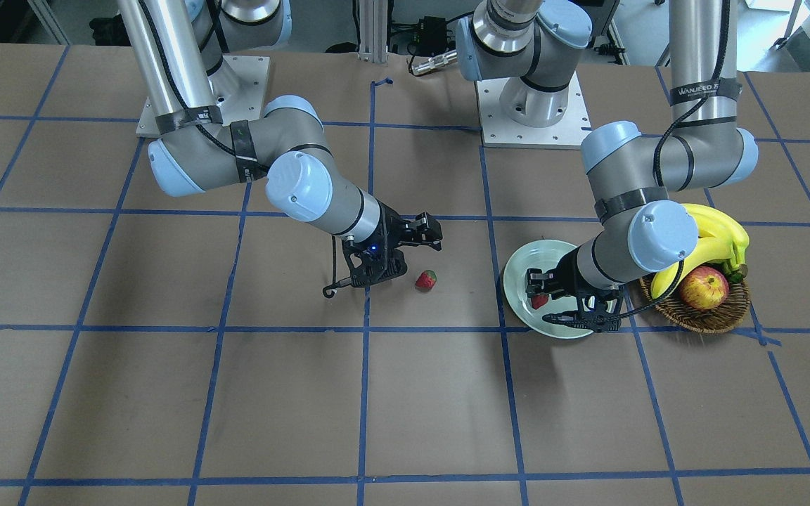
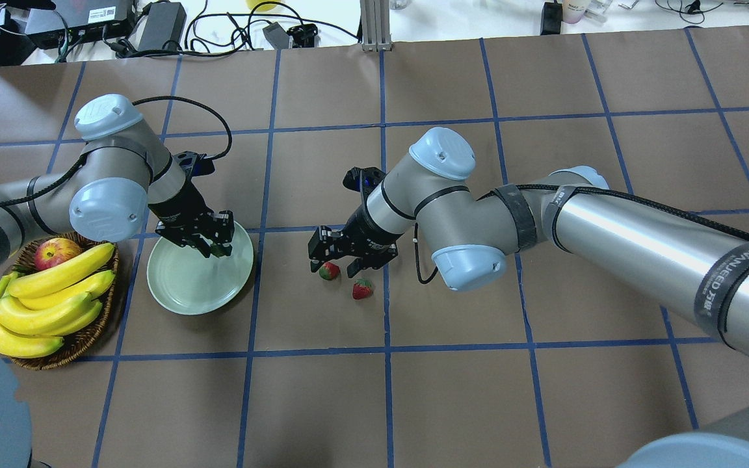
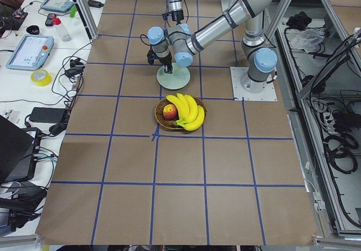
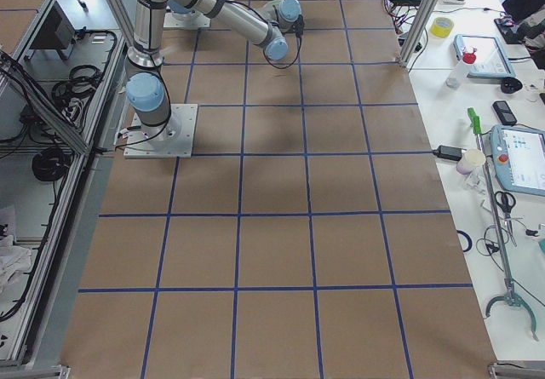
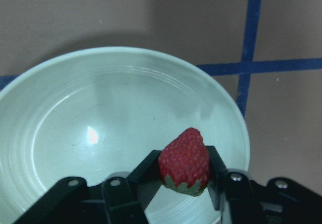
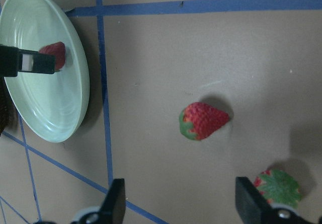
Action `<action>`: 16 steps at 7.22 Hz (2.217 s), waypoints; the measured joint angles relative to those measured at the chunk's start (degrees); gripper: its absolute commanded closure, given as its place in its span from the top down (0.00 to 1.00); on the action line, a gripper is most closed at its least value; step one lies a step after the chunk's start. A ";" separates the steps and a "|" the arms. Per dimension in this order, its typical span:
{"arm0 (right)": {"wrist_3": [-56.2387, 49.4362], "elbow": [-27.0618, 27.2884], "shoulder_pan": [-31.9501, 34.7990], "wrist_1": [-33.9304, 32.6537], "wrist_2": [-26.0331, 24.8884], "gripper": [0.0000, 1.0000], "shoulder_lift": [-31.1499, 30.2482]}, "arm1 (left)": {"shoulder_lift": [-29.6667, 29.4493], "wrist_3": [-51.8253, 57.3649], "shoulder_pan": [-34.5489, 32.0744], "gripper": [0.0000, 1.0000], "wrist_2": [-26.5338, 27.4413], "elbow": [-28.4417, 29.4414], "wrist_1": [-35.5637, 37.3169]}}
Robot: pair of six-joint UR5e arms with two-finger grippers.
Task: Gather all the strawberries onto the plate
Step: 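Release the left gripper's strawberry into the plate while the right sets its strawberry down, then grasp another strawberry beside the plate with the left gripper while the right arm withdraws, then lift the strawberry into the plate and open the left gripper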
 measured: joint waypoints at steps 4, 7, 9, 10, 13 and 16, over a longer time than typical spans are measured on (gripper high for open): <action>-0.05 -5.93 -5.25 21.03 -15.29 1.00 -11.83 | 3.25 -4.41 -3.27 1.00 -0.46 2.91 -5.29; -3.68 -25.08 -11.11 49.04 -27.59 1.00 -15.94 | 3.05 -18.86 -13.86 1.00 -4.68 6.26 -4.80; -6.61 -33.48 -13.32 56.04 -29.81 1.00 -16.74 | -0.46 -32.51 -17.69 1.00 -12.23 5.75 2.32; -10.97 -33.92 -13.75 56.46 -30.69 1.00 -17.12 | -2.32 -38.63 -18.78 0.93 -13.47 5.33 4.23; -18.06 -29.47 -14.20 45.30 -35.12 1.00 -17.78 | -5.19 -43.11 -19.51 0.78 -12.94 1.26 5.40; -14.51 -28.45 -14.49 41.81 -35.67 1.00 -18.50 | -5.12 -44.18 -19.52 0.00 -11.14 0.06 8.21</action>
